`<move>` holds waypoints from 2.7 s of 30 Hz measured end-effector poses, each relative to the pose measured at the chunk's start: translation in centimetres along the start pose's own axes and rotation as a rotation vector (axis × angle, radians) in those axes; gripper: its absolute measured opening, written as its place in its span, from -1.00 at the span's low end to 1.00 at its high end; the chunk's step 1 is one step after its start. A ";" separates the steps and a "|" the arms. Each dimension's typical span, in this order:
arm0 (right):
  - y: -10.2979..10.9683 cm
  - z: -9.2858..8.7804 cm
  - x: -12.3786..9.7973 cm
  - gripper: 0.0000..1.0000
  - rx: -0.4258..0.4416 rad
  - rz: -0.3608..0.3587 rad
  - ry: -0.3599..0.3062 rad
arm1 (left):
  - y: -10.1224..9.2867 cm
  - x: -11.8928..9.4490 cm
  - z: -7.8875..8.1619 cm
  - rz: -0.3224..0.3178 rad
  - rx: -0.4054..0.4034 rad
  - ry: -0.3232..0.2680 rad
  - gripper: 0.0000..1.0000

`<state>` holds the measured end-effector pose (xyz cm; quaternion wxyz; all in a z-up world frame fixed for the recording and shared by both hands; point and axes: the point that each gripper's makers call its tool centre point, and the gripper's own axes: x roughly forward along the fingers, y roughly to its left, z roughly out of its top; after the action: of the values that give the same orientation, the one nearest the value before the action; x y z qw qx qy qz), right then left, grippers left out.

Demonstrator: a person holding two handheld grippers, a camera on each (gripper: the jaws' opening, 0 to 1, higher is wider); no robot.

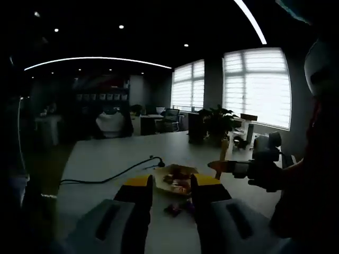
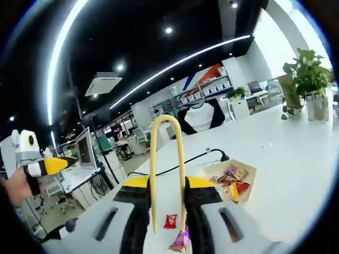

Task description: Place the target food into the container with the food tongs after gripping and lifting it, then release it inside without dropping or visibly crushing the food.

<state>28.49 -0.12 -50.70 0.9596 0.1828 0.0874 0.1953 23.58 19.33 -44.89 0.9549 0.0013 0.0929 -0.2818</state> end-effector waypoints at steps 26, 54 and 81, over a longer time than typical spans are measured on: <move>-4.4 1.5 -4.3 -0.56 -0.138 -0.021 -0.001 | 4.8 -4.5 -5.1 0.169 -0.122 0.005 -0.20; -9.5 3.2 -6.9 -0.54 -0.035 -0.129 -0.059 | 5.7 -3.4 -4.3 0.169 -0.157 -0.031 -0.25; -2.3 -7.9 5.1 -0.55 -0.053 -0.088 0.105 | 6.6 -7.7 -5.6 0.259 -0.104 0.067 -0.25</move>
<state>32.02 2.44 -59.36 0.9658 0.1429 0.1406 0.1647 19.81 29.34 -49.32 0.9785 -0.0266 0.1381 -0.1509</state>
